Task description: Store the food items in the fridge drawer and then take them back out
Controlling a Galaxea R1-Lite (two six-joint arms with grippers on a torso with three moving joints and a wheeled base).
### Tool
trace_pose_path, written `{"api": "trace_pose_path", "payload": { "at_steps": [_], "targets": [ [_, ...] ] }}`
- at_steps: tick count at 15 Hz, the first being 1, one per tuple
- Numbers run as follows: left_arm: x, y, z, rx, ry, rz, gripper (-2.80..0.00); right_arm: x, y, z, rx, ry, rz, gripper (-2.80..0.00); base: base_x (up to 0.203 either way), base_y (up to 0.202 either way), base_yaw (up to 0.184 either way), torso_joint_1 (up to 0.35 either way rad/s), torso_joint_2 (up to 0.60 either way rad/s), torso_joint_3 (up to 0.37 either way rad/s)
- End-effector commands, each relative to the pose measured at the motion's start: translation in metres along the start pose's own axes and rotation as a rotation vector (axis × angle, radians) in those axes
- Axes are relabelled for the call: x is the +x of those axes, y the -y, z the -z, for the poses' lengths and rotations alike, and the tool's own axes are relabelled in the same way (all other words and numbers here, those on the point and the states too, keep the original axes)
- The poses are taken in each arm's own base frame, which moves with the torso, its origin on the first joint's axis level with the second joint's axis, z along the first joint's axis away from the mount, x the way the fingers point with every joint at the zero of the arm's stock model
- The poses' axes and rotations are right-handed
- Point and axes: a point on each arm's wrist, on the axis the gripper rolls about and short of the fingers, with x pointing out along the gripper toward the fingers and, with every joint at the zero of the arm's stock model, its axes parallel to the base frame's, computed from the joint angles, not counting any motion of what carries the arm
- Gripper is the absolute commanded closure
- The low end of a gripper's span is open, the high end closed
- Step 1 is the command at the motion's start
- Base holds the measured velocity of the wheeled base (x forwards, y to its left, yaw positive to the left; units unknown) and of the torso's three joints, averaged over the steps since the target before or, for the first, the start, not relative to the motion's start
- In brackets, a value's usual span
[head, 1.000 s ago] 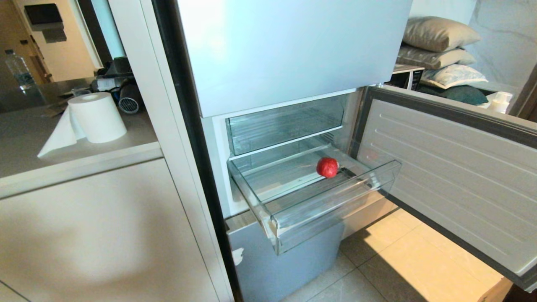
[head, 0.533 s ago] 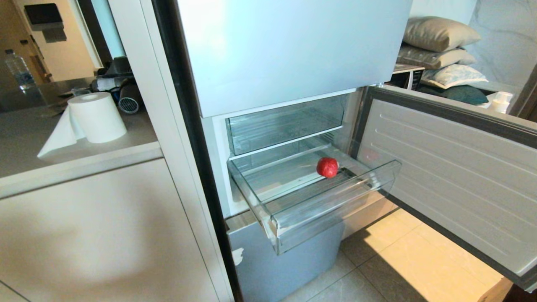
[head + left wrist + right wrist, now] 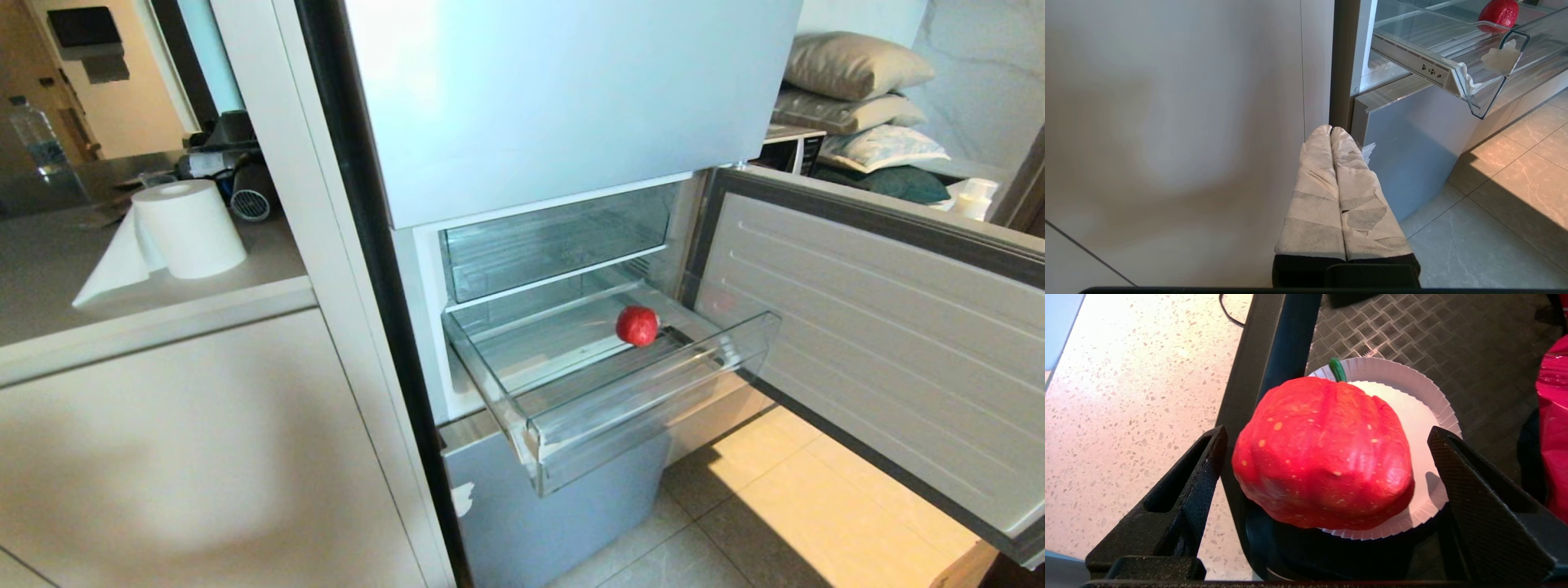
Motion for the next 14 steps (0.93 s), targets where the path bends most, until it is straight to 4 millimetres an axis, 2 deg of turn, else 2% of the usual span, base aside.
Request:
{"api": "trace_pose_path", "payload": {
  "at_steps": [1, 6, 7, 12, 14],
  "targets": [
    [0.000, 0.000, 0.000, 0.000, 0.000, 0.000, 0.00, 0.000, 0.000, -0.001, -0.003, 0.006, -0.003, -2.80, 0.000, 0.000, 0.000, 0.000, 0.00, 0.000],
    [0.000, 0.000, 0.000, 0.000, -0.002, -0.001, 0.00, -0.001, -0.001, 0.000, -0.002, 0.001, -0.004, -2.80, 0.000, 0.000, 0.000, 0.000, 0.00, 0.000],
    [0.000, 0.000, 0.000, 0.000, 0.000, 0.000, 0.00, -0.002, -0.001, -0.001, 0.000, 0.004, -0.005, 0.00, 0.000, 0.000, 0.000, 0.000, 0.00, 0.000],
    [0.000, 0.000, 0.000, 0.000, -0.001, -0.001, 0.00, -0.008, -0.004, -0.011, -0.012, 0.035, -0.009, 0.00, 0.000, 0.000, 0.000, 0.000, 0.00, 0.000],
    [0.000, 0.000, 0.000, 0.000, -0.002, 0.000, 0.00, -0.022, -0.011, -0.029, -0.024, 0.090, -0.015, 0.00, 0.000, 0.000, 0.000, 0.000, 0.00, 0.000]
  ]
}}
